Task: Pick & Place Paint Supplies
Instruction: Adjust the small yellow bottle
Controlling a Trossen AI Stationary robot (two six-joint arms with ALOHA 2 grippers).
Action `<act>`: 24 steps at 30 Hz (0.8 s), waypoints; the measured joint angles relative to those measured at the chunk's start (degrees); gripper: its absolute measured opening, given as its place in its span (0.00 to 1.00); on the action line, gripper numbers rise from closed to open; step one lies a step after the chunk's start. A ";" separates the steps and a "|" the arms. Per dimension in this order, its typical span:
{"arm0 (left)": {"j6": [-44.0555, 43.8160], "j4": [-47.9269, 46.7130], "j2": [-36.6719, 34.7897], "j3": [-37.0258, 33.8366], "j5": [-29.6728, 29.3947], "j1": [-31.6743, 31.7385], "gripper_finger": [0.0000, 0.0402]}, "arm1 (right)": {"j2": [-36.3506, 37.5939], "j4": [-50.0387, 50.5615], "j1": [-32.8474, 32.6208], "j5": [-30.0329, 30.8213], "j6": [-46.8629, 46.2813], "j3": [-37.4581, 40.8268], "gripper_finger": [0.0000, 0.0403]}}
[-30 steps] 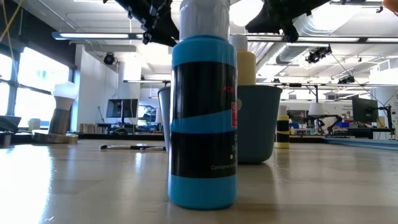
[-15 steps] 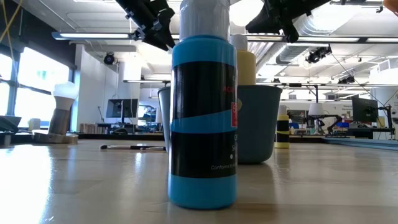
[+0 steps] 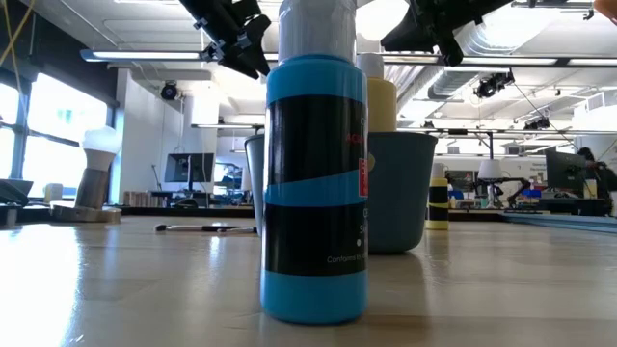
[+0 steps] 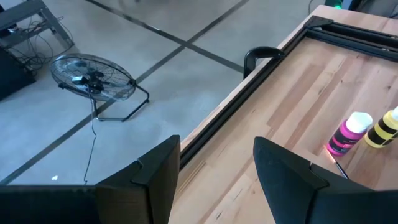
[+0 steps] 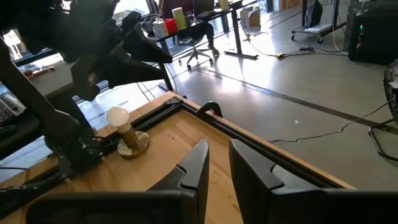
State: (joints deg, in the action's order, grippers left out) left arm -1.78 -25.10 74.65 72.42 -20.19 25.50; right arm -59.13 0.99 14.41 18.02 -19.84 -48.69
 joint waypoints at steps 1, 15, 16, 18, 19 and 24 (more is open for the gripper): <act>0.02 0.00 0.00 -0.01 0.06 0.00 0.50 | 0.00 0.00 0.00 0.00 0.00 0.00 0.14; 0.00 -2.62 0.28 0.00 0.45 0.00 0.50 | 0.00 14.11 1.09 -1.30 -7.21 -0.02 0.14; 0.00 -2.56 0.28 0.00 0.98 0.00 0.49 | 0.00 16.14 1.46 -2.00 -8.12 -0.02 0.14; 0.00 -2.54 0.28 0.00 2.05 0.00 0.47 | -0.02 19.70 2.07 -3.80 -9.20 -0.02 0.14; 0.00 -2.56 0.28 0.00 2.55 0.00 0.45 | 0.00 21.05 2.38 -4.93 -9.49 -0.02 0.14; 0.00 -2.54 0.28 0.00 4.20 0.00 0.34 | -0.01 26.86 3.76 -14.34 -10.07 -0.02 0.14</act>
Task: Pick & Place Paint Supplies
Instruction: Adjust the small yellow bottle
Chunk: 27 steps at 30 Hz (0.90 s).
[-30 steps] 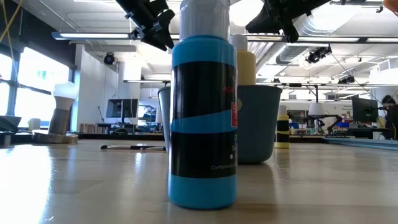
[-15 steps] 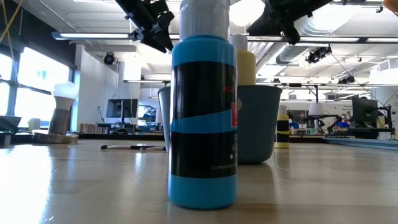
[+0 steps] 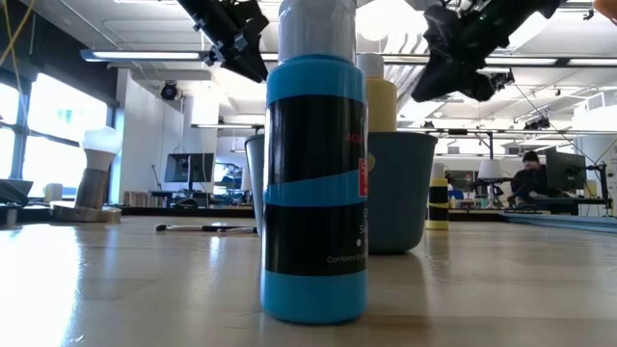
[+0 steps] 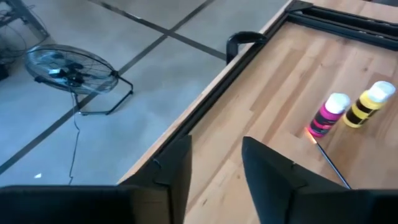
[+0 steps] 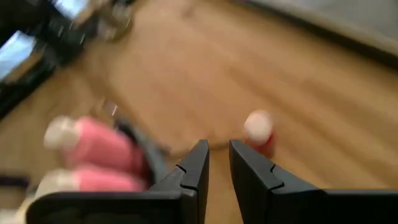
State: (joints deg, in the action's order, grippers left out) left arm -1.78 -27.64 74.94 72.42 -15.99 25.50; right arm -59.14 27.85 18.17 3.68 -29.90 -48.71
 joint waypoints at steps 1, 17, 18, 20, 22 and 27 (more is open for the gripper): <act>0.00 0.00 0.00 0.00 0.05 0.00 0.32 | 0.01 1.18 0.14 -2.14 0.09 0.00 0.14; 0.00 0.02 0.00 0.00 -0.04 0.00 0.19 | -0.13 20.20 0.35 -10.68 6.05 0.00 0.01; 0.00 0.02 0.00 0.00 -0.04 0.00 0.19 | -0.40 20.08 0.35 -10.23 6.18 0.00 0.01; 0.00 0.03 0.00 0.00 -0.04 0.00 0.19 | -1.14 20.03 0.33 -9.01 6.23 0.00 0.01; 0.00 0.02 0.00 0.00 -0.04 0.00 0.19 | -2.08 20.00 0.35 -8.16 6.26 0.00 0.00; 0.00 0.02 0.00 0.00 -0.06 0.00 0.19 | -6.58 19.90 0.33 -7.24 6.95 0.00 0.00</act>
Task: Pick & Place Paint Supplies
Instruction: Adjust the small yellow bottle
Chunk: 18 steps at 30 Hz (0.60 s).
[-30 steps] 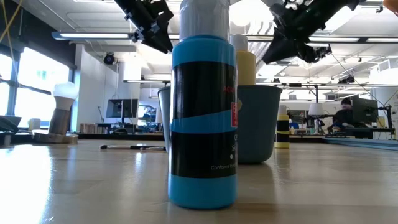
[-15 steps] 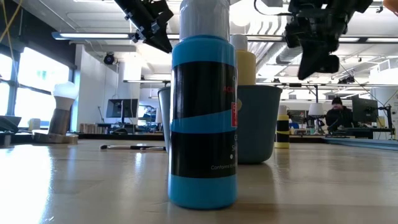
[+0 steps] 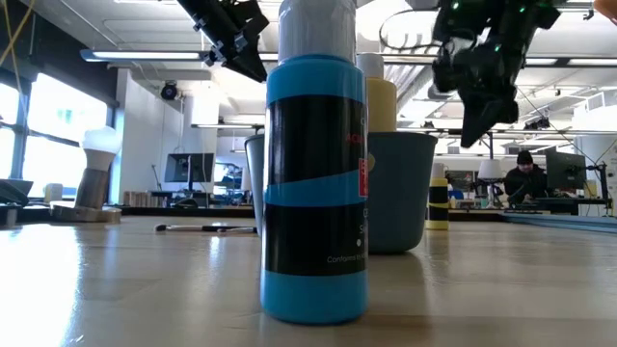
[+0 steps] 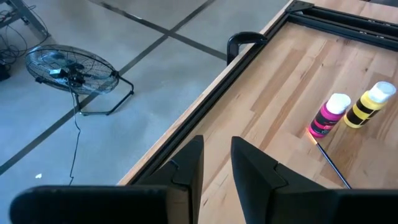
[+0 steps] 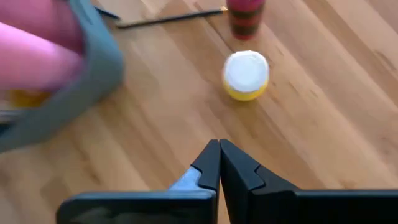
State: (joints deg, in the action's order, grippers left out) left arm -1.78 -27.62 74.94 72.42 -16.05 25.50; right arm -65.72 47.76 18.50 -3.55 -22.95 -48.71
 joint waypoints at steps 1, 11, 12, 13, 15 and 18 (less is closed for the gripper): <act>0.00 -0.02 0.00 0.00 0.00 0.00 0.19 | -1.05 0.01 0.00 0.62 0.56 0.00 0.00; -0.02 -2.86 -0.02 0.00 -0.11 0.00 0.19 | -5.91 -0.10 0.99 4.42 5.26 0.00 0.00; -0.01 -2.83 -0.02 0.00 -0.11 0.00 0.19 | -5.79 -0.19 1.16 5.37 5.29 0.00 0.00; -0.02 -2.77 -0.02 0.00 -0.11 0.00 0.19 | -5.65 -0.21 1.44 6.90 5.33 0.00 0.00; -0.02 -2.78 -0.02 0.00 -0.11 0.00 0.19 | -5.40 -0.29 2.23 10.04 6.00 0.00 0.00; -0.02 -2.73 -0.02 0.00 -0.11 0.00 0.19 | -5.31 -1.32 4.10 11.04 7.74 0.00 0.00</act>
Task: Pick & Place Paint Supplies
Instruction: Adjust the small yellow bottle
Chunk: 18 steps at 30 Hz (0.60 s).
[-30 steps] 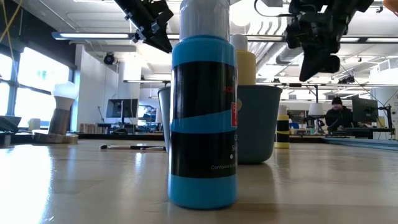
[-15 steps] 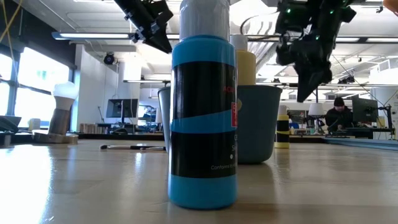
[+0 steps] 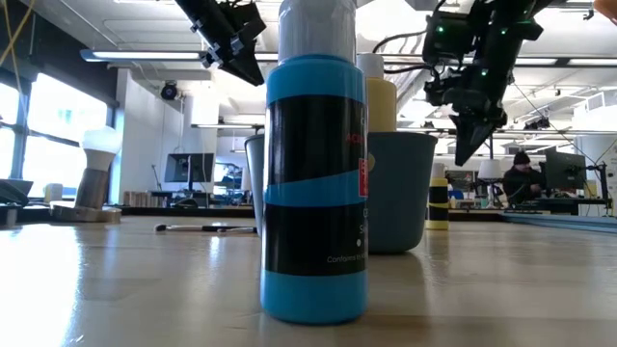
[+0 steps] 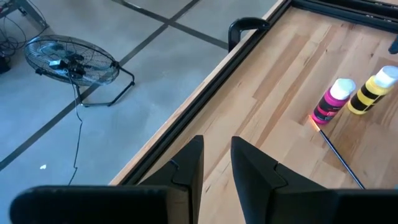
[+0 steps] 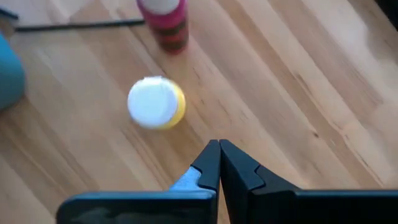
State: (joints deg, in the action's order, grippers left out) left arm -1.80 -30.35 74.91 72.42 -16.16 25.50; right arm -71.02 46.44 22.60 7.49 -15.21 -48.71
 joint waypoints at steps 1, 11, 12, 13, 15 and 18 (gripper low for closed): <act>0.00 0.02 0.00 0.00 0.00 0.01 0.19 | 0.00 -0.75 0.71 -0.49 0.42 0.01 0.00; 0.00 0.18 0.00 0.00 0.02 0.00 0.19 | -0.47 -6.34 6.94 -6.87 -0.05 0.02 0.00; 0.00 0.18 0.00 0.00 0.02 0.00 0.19 | -0.57 -6.09 7.41 -7.61 -0.07 0.02 0.00; 0.00 0.18 0.00 0.00 0.02 0.00 0.19 | -0.57 -5.57 7.88 -8.30 -0.09 0.02 0.00; 0.00 0.18 0.00 0.00 0.02 0.01 0.19 | -0.97 -4.46 8.56 -9.34 -0.01 0.01 0.00; 0.00 0.18 0.00 0.00 0.04 0.00 0.19 | -2.54 -1.33 9.05 -9.12 0.25 0.03 0.00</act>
State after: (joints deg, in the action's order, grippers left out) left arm -1.80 -30.17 74.91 72.42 -16.12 25.50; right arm -73.56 45.11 31.65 -1.63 -14.97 -48.68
